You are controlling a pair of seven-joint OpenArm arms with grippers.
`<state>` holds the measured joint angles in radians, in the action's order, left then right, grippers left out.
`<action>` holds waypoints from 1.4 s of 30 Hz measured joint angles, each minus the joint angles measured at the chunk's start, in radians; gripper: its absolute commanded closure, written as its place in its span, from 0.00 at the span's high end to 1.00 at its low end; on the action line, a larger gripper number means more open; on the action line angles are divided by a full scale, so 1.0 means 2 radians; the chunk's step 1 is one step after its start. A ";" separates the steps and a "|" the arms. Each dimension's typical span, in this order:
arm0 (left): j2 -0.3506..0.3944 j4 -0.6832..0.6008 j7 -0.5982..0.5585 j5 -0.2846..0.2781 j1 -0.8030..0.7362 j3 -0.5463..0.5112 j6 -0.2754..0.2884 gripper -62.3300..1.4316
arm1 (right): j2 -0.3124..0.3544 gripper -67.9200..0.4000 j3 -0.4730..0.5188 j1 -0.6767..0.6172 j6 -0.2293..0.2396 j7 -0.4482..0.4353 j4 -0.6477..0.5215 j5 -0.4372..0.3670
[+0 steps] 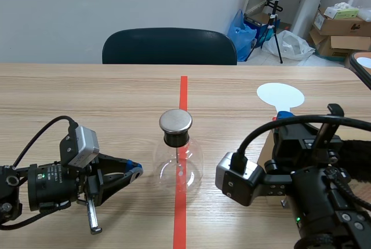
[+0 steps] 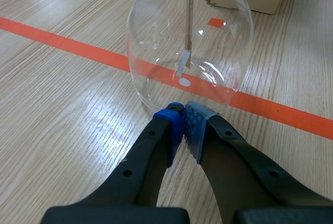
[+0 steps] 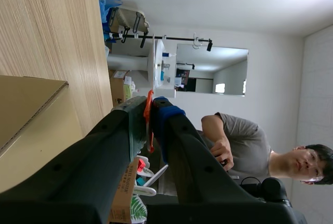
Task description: Do the electroscope experiment
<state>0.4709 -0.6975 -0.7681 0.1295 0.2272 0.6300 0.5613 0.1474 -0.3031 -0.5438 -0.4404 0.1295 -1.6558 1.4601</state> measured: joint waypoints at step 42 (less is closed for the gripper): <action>0.000 0.000 0.000 0.000 0.000 0.000 -0.009 0.08 | 0.000 0.03 0.000 0.000 0.000 -0.318 0.000 0.000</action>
<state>0.4709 -0.6975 -0.7681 0.1295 0.2272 0.6300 0.5426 0.1474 -0.3031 -0.5438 -0.4404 -0.5064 -1.6558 1.4601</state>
